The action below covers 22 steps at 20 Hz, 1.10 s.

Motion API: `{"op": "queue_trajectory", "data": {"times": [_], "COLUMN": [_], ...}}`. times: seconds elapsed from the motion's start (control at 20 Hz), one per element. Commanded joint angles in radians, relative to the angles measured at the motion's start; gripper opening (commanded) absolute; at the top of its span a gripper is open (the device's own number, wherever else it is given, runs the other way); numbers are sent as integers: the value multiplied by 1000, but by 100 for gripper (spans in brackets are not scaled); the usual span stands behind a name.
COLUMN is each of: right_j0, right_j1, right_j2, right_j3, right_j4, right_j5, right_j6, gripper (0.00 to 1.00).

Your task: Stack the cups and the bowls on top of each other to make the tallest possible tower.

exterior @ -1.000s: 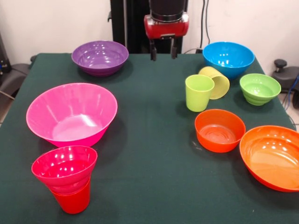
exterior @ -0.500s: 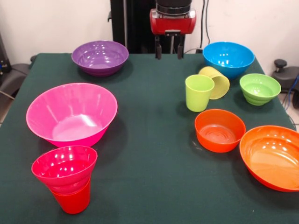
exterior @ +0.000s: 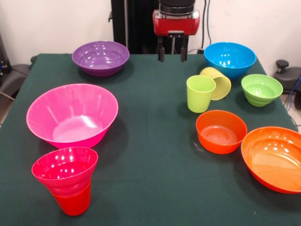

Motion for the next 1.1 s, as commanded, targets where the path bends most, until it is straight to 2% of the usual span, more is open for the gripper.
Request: {"op": "queue_trajectory", "data": {"times": [0.05,0.25,0.4,0.6,0.85,1.1], "right_j0": [36,51,106,140,123,133], "right_j1": [64,138,172,262,284,315], "right_j2": [-34,-45,-97,-148,-140,-143], "right_j3": [61,41,1,-41,-38,-49], "right_j4": [6,34,40,49,62,82], "right_j5": [-112,-152,-172,-231,-254,-291], "right_j6": [168,186,205,208,179,179], "gripper": [100,100,100,100,100,100]}}
